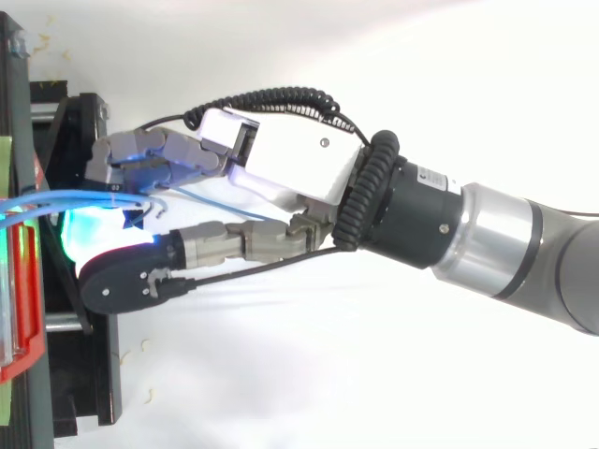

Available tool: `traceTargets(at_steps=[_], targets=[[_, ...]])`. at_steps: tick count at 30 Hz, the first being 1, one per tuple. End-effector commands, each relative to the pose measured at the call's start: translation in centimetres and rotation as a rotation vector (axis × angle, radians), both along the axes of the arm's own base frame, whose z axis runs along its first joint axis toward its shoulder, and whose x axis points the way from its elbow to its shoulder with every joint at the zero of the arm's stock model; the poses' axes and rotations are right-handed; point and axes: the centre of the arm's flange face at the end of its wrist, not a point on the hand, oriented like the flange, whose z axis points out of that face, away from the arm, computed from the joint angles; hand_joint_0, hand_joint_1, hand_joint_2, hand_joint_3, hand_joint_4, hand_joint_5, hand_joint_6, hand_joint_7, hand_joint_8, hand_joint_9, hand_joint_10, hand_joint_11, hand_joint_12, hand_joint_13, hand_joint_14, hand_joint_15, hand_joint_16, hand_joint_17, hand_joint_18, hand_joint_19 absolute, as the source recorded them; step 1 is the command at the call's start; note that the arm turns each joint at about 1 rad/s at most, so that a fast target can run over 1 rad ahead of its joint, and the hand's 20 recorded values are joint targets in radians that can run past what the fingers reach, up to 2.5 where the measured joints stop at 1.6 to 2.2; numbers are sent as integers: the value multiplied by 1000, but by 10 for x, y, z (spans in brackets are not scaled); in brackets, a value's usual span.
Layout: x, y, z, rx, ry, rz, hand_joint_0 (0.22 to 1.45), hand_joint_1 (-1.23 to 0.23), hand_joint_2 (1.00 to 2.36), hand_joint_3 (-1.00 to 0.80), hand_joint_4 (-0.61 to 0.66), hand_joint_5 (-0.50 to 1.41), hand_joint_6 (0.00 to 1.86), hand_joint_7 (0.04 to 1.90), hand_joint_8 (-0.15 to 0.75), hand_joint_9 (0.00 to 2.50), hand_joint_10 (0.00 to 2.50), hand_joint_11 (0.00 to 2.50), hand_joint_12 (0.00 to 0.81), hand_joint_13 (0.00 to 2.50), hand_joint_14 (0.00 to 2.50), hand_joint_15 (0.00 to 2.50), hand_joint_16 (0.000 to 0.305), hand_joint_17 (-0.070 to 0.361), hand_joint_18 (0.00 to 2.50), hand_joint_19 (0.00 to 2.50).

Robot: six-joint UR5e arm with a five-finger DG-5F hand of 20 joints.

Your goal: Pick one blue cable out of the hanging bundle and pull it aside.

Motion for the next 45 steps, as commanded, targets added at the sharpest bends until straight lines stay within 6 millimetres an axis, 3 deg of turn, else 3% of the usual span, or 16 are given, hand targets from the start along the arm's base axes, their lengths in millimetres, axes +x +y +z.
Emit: traceTargets(at_steps=[1, 22, 31, 34, 35, 41, 43, 45], targets=[[1, -7, -7, -2, -27, -10, 487, -560, 1000, -500, 300, -133, 503, 1102, 312, 636, 6, 212, 438, 480, 11, 320, 63, 141, 397, 436], [1, -24, -1, 9, -21, -26, 487, -556, 1000, -500, 293, -132, 503, 1123, 314, 639, 6, 228, 439, 492, 12, 325, 63, 142, 401, 438], [3, -31, 16, 28, -11, -36, 514, -554, 1002, -472, 227, -102, 500, 1385, 316, 688, 8, 286, 434, 542, 12, 348, 61, 137, 428, 451], [3, -31, 20, 31, 1, -33, 553, -559, 1007, -410, 215, -114, 585, 1319, 311, 716, 9, 306, 423, 566, 13, 362, 58, 131, 434, 459], [3, -31, 20, 35, 6, -32, 570, -567, 1010, -369, 206, -129, 673, 1215, 308, 729, 9, 323, 419, 577, 13, 360, 57, 129, 442, 461], [-7, -34, 38, 39, 46, -32, 569, -572, 1018, -188, 222, -165, 807, 1249, 312, 747, 10, 367, 418, 597, 15, 385, 57, 128, 466, 465], [-9, -35, 45, 38, 48, -32, 565, -605, 1016, -196, 239, -180, 840, 1183, 317, 743, 10, 386, 427, 600, 14, 385, 58, 131, 475, 467], [-13, -38, 55, 34, 54, -35, 529, -607, 1012, -327, 240, -182, 843, 1155, 319, 740, 10, 380, 431, 601, 14, 394, 59, 133, 479, 474]])
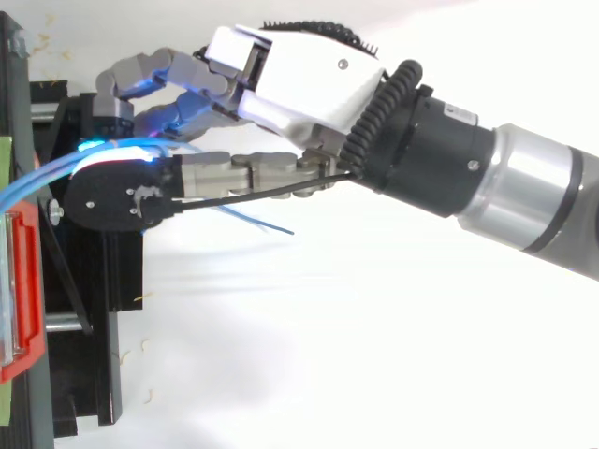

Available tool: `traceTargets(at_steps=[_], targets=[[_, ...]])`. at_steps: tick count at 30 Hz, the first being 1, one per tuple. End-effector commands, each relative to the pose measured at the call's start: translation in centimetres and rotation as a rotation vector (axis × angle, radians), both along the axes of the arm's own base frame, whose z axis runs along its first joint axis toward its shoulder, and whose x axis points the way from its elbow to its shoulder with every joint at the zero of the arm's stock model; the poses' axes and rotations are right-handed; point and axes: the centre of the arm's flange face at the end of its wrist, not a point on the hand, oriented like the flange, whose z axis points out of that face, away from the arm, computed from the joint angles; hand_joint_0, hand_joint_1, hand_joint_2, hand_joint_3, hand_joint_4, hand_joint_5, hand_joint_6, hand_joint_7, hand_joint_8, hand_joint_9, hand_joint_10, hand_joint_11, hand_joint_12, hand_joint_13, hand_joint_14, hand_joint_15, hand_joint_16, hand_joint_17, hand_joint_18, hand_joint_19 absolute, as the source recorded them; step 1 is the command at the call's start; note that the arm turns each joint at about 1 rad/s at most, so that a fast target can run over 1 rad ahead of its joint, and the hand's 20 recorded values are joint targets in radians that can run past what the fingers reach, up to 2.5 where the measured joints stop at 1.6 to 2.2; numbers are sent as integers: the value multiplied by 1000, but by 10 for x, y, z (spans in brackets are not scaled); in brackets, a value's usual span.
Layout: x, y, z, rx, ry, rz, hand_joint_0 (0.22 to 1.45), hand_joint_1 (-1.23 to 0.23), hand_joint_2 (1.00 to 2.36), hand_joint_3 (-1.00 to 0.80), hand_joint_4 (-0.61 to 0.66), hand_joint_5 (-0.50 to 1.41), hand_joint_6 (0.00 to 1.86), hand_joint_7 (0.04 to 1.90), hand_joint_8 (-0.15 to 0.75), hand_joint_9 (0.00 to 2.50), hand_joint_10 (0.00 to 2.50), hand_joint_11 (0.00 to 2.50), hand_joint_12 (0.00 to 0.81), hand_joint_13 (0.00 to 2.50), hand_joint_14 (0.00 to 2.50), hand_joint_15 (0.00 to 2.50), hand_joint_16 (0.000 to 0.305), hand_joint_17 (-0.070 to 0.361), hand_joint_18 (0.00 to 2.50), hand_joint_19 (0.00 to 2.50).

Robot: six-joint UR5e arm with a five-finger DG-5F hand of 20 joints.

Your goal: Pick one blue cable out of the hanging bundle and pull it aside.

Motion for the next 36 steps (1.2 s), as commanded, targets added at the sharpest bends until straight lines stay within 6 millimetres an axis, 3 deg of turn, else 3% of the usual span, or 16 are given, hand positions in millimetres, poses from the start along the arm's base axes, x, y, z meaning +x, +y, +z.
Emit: traceTargets(at_steps=[1, 5, 14, 18, 25, 36], targets=[[-7, -5, 21, -5, 7, -4, 514, -598, 1008, -376, 244, -181, 844, 1144, 325, 741, 10, 392, 437, 605, 14, 387, 60, 136, 485, 469], [-11, -6, 32, -17, 14, -6, 500, -569, 1003, -449, 245, -176, 837, 1128, 331, 753, 10, 392, 444, 607, 14, 391, 62, 139, 490, 465], [-18, -8, 47, -34, 33, -8, 464, -339, 1000, -500, 214, -160, 770, 1103, 347, 766, 10, 389, 462, 607, 13, 392, 67, 150, 498, 473], [-18, -10, 48, -36, 33, -12, 470, -343, 1000, -500, 224, -136, 669, 1165, 342, 759, 11, 370, 459, 604, 13, 394, 66, 149, 491, 469], [-18, -22, 46, -52, 27, -50, 507, -478, 1002, -468, 217, -116, 576, 1292, 326, 752, 10, 371, 443, 606, 14, 399, 63, 141, 470, 479], [-3, -24, 10, -97, -53, -70, 518, -503, 1004, -454, 216, -112, 564, 1315, 323, 759, 10, 375, 437, 623, 14, 408, 61, 138, 480, 490]])
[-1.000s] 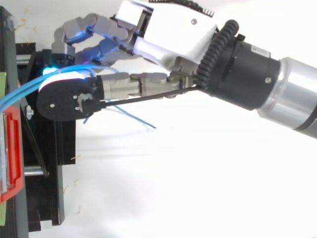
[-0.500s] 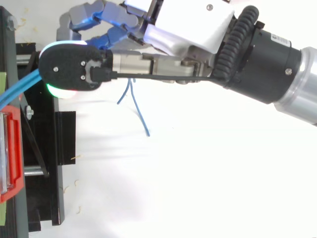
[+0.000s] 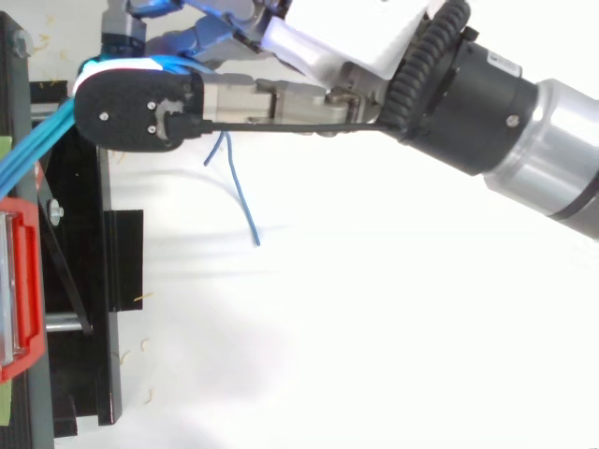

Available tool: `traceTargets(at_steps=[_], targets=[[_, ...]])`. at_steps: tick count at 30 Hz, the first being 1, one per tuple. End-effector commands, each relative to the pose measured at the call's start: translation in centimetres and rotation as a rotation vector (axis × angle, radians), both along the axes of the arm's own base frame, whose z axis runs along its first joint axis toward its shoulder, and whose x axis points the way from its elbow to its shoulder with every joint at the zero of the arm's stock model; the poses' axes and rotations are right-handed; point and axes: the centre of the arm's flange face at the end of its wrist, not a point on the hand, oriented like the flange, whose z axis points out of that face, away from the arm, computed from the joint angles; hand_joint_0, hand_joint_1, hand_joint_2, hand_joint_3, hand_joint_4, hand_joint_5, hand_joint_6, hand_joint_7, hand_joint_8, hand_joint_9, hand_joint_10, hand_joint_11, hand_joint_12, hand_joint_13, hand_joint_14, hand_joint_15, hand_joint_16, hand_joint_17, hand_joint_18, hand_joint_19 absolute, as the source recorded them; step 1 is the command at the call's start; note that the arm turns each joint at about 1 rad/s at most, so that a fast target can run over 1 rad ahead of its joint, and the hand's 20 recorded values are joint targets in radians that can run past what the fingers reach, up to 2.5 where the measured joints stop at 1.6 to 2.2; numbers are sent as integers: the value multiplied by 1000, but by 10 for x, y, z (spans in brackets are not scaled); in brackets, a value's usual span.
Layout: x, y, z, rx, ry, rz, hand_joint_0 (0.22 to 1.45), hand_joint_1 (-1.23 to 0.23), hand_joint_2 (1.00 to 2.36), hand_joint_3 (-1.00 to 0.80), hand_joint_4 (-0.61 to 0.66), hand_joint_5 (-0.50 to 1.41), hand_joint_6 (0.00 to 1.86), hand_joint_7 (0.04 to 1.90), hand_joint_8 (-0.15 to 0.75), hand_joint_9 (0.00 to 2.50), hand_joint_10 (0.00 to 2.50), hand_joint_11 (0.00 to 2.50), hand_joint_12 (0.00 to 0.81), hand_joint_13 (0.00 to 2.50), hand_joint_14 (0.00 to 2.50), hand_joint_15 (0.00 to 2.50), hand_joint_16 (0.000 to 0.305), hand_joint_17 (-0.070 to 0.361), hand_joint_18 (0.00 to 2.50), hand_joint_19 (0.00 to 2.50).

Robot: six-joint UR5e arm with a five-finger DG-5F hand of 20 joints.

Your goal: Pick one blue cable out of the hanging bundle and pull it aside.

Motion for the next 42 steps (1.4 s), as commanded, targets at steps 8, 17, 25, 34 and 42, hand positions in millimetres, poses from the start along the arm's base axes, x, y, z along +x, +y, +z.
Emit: traceTargets(at_steps=[8, 17, 25, 34, 42], targets=[[9, 0, -1, 6, -40, -6, 552, -522, 1010, -384, 191, -128, 684, 1237, 322, 792, 11, 396, 433, 646, 16, 413, 59, 133, 490, 488], [10, 0, 10, 17, -23, -4, 565, -600, 1016, -73, 270, -178, 877, 1210, 355, 815, 10, 457, 461, 700, 14, 416, 65, 146, 593, 466], [8, 2, 18, 19, -5, 3, 587, -694, 1015, 42, 189, -170, 903, 1243, 363, 844, 11, 483, 468, 722, 15, 421, 66, 149, 634, 463], [-4, 2, 31, 12, 56, 7, 610, -818, 1020, -168, 217, -201, 905, 1241, 312, 769, 14, 522, 422, 687, 19, 453, 57, 129, 577, 503], [-7, 3, 33, 10, 74, 9, 466, -618, 1000, -500, 240, -185, 884, 1198, 350, 803, 13, 512, 467, 705, 16, 456, 65, 147, 615, 517]])
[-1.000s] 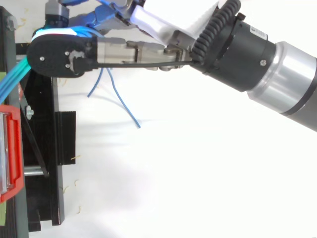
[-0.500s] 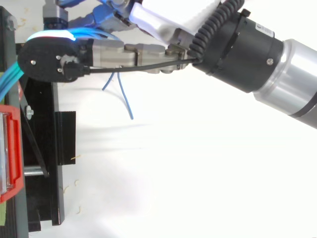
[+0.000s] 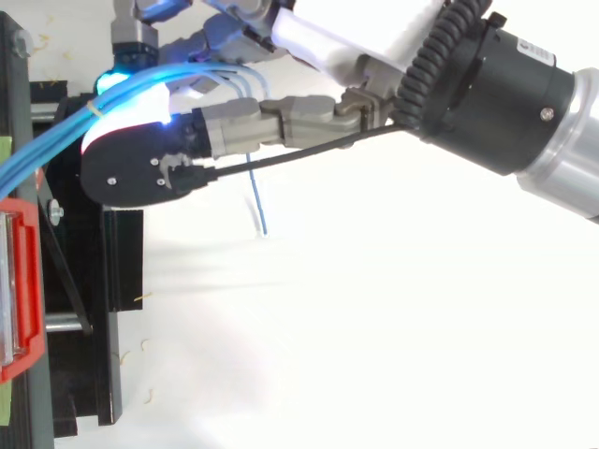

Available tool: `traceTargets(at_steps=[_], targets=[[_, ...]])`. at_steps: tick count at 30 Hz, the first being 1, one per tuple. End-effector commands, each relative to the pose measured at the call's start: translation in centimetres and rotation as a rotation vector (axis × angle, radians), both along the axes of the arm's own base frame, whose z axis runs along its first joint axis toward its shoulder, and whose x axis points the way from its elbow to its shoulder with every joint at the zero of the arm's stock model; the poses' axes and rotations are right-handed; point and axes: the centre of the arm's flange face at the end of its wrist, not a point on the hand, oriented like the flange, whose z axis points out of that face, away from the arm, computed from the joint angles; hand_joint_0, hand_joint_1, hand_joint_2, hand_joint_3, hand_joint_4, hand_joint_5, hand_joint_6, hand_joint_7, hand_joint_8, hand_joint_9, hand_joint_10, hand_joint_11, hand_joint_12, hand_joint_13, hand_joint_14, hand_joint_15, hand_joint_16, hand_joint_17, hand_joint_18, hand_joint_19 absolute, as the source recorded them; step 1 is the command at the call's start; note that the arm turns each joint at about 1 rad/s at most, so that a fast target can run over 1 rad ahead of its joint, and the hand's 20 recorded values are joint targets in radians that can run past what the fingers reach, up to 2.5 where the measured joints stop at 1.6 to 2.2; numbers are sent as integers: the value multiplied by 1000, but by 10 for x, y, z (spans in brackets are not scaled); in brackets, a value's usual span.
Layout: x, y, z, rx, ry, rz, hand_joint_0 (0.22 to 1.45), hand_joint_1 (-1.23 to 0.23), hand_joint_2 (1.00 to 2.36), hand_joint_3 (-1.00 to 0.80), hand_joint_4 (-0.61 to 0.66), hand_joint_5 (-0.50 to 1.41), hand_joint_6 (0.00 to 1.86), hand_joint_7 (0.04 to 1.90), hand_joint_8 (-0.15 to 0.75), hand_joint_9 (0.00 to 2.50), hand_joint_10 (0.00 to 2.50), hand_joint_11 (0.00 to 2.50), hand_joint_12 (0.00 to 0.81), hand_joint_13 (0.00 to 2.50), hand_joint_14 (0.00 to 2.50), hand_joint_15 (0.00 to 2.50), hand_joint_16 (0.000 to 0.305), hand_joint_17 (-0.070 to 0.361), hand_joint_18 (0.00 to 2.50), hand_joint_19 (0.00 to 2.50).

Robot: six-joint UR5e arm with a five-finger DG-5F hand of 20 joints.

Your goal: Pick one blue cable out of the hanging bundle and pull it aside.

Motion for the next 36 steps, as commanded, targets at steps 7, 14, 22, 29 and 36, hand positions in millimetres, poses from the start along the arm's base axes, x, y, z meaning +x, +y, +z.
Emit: traceTargets(at_steps=[7, 14, 22, 29, 36], targets=[[-2, 1, 2, -2, 12, 2, 517, -322, 1000, -500, 213, -175, 857, 1236, 340, 839, 13, 509, 453, 688, 16, 460, 62, 139, 576, 546], [-3, -3, 6, -5, 4, -5, 564, -547, 1017, -97, 263, -180, 876, 1247, 359, 851, 14, 524, 469, 725, 15, 457, 65, 145, 635, 523], [-1, -5, 10, -4, -10, -10, 594, -689, 1014, 41, 207, -185, 903, 1211, 370, 849, 12, 545, 478, 749, 15, 455, 67, 151, 682, 500], [2, -6, 19, -4, -27, -10, 620, -765, 1024, 13, 131, -194, 899, 1176, 319, 782, 15, 574, 433, 701, 18, 471, 59, 132, 616, 509], [2, -5, 20, -4, -29, -7, 697, -894, 1027, -84, 147, -198, 911, 1348, 298, 776, 17, 572, 406, 687, 19, 470, 56, 127, 615, 487]])
